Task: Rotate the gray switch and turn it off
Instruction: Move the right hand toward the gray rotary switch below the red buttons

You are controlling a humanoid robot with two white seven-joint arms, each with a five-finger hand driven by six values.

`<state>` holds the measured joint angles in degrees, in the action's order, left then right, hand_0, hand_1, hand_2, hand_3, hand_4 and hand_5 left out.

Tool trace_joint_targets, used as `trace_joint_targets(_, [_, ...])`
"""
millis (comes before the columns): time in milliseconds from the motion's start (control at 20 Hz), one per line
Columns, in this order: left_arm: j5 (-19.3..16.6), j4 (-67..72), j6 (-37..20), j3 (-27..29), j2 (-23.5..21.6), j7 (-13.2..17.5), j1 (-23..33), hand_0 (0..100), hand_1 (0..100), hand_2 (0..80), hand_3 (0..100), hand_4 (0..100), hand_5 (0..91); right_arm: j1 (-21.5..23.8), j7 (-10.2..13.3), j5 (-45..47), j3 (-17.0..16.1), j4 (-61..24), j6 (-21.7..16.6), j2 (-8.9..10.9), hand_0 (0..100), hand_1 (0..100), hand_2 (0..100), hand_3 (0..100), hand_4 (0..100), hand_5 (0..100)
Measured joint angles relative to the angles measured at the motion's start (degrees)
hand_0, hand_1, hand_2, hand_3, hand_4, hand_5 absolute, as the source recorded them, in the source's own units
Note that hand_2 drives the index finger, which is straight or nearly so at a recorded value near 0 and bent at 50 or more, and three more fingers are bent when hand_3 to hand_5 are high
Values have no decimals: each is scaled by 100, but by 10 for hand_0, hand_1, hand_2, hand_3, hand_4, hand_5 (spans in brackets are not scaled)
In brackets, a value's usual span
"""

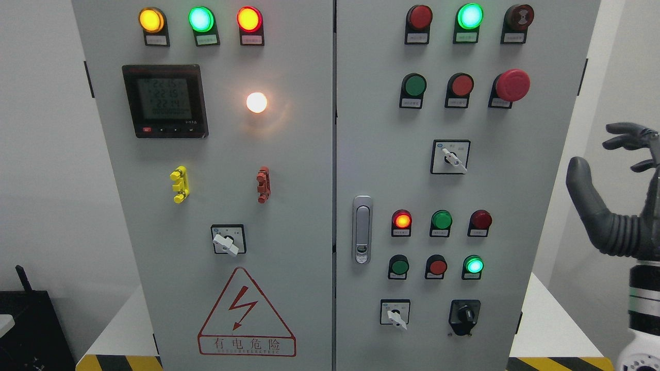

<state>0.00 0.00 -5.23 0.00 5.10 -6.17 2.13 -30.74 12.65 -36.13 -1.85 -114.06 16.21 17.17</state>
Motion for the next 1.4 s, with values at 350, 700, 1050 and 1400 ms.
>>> trace_joint_targets(350, [0,0,0,0,0,-10,0,120,389,0,0,0,0,-162,-5,-3,180,211,251,-223,172,260,579,785,693,895])
trace_joint_targets(700, [0,0,0,0,0,-12,0,120,389,0,0,0,0,-298,-9,-188,468,378,416,-414,150,274,582,787,696,895])
trace_joint_targets(1050, [0,0,0,0,0,-13,0,120,389,0,0,0,0,-401,41,-448,782,505,540,-636,139,279,587,794,699,901])
trace_joint_targets(1400, [0,0,0,0,0,-32,1,120,389,0,0,0,0,-460,57,-667,1034,598,650,-882,135,335,612,814,737,962])
